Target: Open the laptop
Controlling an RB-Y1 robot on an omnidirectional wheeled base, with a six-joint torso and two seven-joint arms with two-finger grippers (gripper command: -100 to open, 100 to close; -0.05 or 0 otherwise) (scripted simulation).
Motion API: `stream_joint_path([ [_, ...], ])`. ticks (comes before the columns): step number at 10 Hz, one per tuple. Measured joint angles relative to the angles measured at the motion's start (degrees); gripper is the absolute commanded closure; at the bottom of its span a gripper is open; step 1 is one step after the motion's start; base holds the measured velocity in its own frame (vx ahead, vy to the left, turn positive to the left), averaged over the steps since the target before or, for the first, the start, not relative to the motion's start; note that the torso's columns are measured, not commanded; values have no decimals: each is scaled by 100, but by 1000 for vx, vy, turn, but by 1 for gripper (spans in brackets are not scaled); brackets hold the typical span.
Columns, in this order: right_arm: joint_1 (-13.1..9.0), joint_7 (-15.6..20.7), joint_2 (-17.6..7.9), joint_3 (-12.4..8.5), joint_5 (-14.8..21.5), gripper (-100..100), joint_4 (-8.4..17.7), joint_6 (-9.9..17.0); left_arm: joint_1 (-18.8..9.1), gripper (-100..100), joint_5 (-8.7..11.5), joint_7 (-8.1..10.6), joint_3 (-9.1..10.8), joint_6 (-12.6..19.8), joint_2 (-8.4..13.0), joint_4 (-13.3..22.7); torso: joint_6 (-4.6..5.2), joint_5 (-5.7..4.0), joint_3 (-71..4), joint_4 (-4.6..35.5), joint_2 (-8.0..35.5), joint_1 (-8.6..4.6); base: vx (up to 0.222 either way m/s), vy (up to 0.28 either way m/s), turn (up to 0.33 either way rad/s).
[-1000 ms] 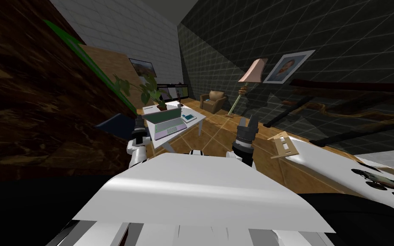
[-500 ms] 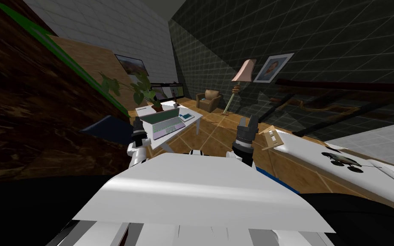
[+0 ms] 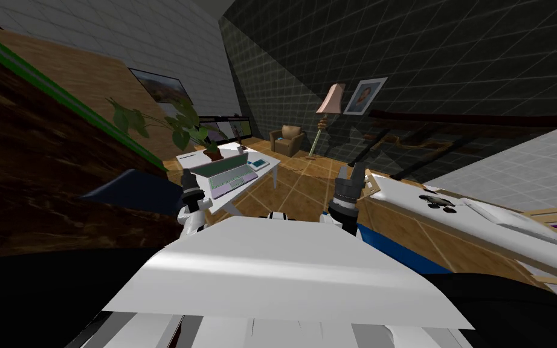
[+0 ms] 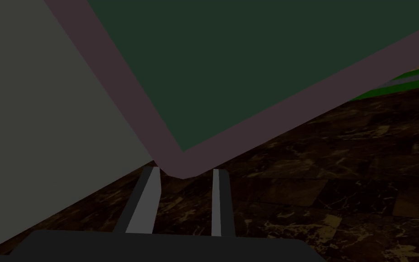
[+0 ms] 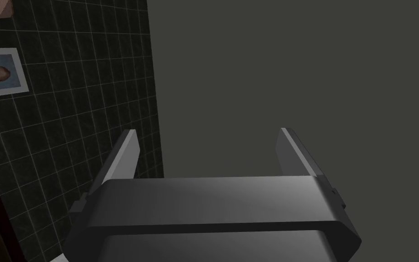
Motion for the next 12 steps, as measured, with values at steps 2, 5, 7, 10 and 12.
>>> stream_joint_path([
  [2,1,0,0,-1,0,0,0,0,-41,100,338,-315,35,-341,42,322,-14,0,-5,-2,-13,1,-42,7,-52],
  [5,0,0,0,0,0,0,0,0,-19,100,750,-812,131,-719,66,567,4,8,4,-1,0,4,-96,0,-251],
  [7,3,0,0,-1,0,0,0,0,-51,100,976,-1113,119,-998,91,794,-31,7,-10,-6,-21,18,-59,-13,-143],
  [10,2,0,0,-1,0,0,0,0,-75,100,1476,-1591,213,-1532,186,1301,-27,5,2,1,-3,19,-65,4,-138],
  [12,0,0,0,0,0,0,0,0,-62,100,1708,-1902,266,-1775,195,1447,-17,-1,9,6,16,0,-119,-7,-368],
])
